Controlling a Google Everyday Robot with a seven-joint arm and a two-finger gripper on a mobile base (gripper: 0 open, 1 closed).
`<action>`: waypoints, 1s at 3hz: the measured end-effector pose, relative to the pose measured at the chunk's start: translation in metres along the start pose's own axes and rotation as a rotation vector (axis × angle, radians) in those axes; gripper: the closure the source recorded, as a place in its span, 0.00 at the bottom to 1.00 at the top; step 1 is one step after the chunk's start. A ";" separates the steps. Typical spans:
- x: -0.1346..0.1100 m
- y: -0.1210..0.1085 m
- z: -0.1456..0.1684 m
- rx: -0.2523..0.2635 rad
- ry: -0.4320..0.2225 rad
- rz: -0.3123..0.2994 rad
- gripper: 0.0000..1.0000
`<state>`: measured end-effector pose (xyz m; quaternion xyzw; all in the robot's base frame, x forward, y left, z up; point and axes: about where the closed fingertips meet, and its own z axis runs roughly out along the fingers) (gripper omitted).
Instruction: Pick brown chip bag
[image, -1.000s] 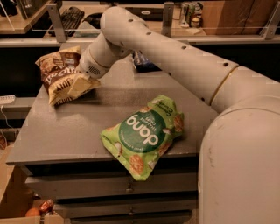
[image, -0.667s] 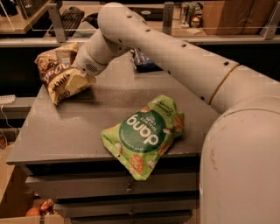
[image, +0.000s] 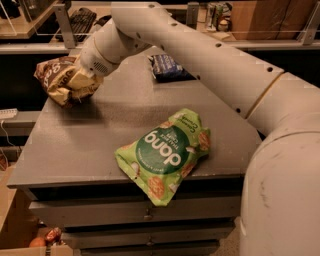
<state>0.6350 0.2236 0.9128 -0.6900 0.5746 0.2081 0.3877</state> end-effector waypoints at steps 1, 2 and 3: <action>-0.018 -0.007 -0.038 0.063 -0.068 -0.049 1.00; -0.026 -0.017 -0.084 0.135 -0.133 -0.095 1.00; -0.020 -0.018 -0.093 0.147 -0.132 -0.104 1.00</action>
Offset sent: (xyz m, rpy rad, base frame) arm -0.0003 -0.1060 0.1275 0.2430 -0.2684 -0.0229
